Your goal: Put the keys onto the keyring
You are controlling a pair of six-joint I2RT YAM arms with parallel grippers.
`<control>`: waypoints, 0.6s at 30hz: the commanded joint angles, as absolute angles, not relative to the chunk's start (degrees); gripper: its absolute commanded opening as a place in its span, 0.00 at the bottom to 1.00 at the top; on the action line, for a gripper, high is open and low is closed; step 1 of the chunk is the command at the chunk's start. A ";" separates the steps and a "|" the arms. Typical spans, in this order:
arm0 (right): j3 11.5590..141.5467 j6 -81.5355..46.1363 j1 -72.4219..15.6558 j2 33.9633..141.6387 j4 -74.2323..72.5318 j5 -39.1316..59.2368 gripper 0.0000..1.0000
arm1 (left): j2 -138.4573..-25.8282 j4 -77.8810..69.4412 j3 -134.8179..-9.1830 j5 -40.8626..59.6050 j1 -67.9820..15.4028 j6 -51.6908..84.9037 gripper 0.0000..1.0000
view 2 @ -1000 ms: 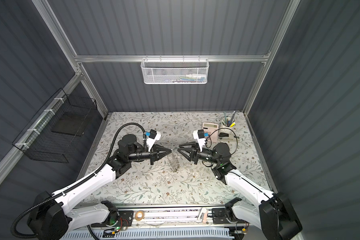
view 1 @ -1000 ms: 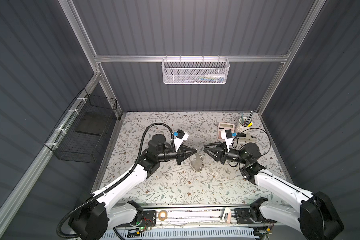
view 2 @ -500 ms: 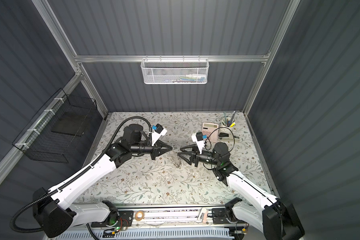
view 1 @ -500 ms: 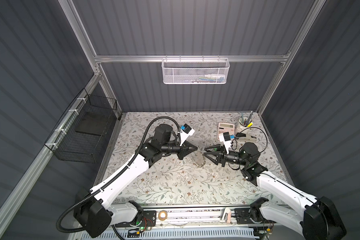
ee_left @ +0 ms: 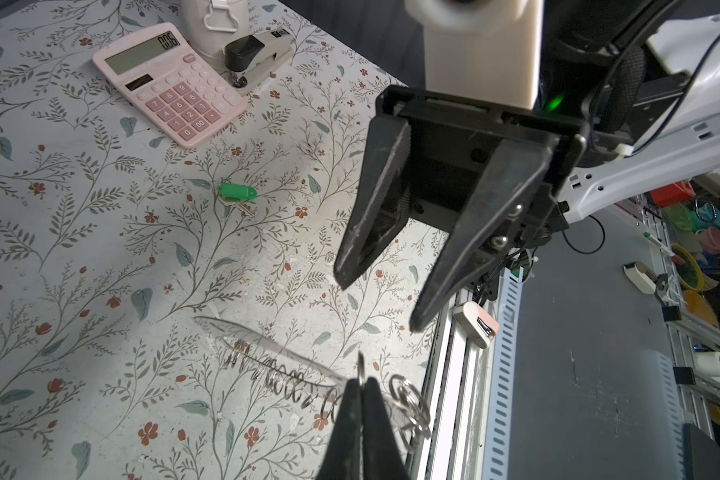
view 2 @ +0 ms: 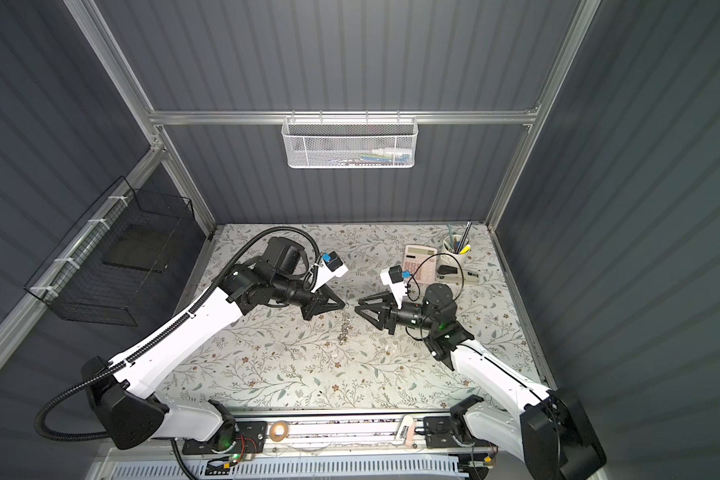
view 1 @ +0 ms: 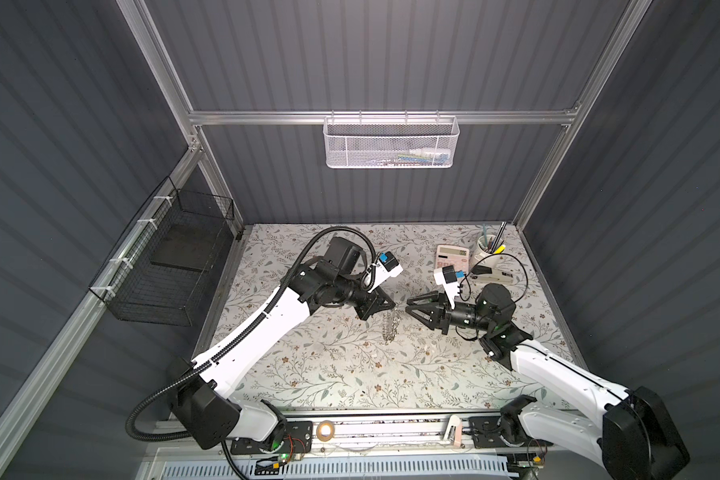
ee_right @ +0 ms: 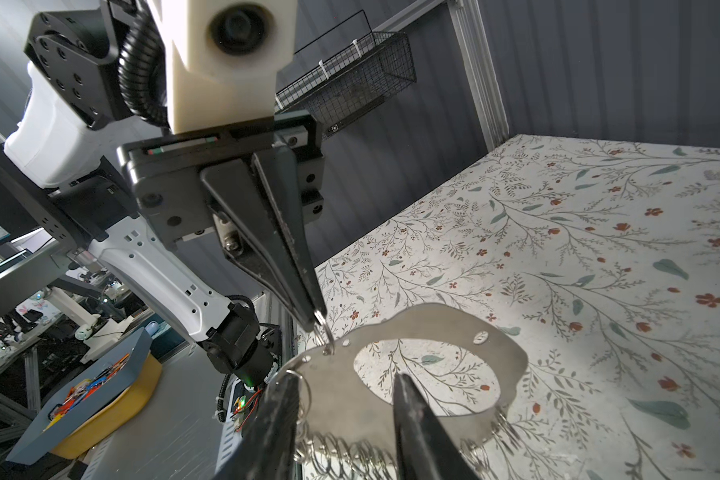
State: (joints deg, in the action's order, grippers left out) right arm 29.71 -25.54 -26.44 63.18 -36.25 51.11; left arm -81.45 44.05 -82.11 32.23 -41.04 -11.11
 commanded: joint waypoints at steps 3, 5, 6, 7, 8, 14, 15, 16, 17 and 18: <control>30.85 -24.96 -27.19 63.46 -35.91 53.06 0.38 | -82.26 48.16 -85.84 33.15 -42.09 -14.87 0.00; 30.83 -24.63 -27.63 63.26 -35.61 53.26 0.38 | -82.64 47.99 -85.97 33.70 -42.34 -15.09 0.00; 30.84 -24.44 -27.81 63.17 -35.43 53.23 0.38 | -82.85 47.99 -86.12 33.79 -42.49 -15.20 0.00; 30.81 -24.44 -27.85 63.11 -35.39 53.34 0.37 | -83.11 48.11 -86.28 33.84 -42.62 -15.29 0.00; 30.80 -24.43 -28.03 63.09 -35.41 53.56 0.37 | -83.31 48.30 -86.52 33.75 -42.78 -15.45 0.00; 30.92 -24.35 -28.57 63.10 -35.38 54.39 0.34 | -84.20 48.51 -87.11 33.94 -43.37 -15.73 0.00; 30.93 -24.33 -28.65 63.14 -35.37 54.49 0.33 | -84.36 48.52 -87.23 33.98 -43.35 -15.79 0.00; 30.95 -24.34 -28.73 63.26 -35.37 54.51 0.32 | -84.49 48.44 -87.25 34.03 -43.50 -15.82 0.00; 31.07 -24.24 -28.78 63.36 -35.35 54.69 0.30 | -84.55 48.43 -87.30 34.18 -43.59 -15.82 0.00; 31.16 -24.18 -28.84 63.41 -35.25 54.75 0.29 | -84.64 48.36 -87.36 34.22 -43.67 -15.91 0.00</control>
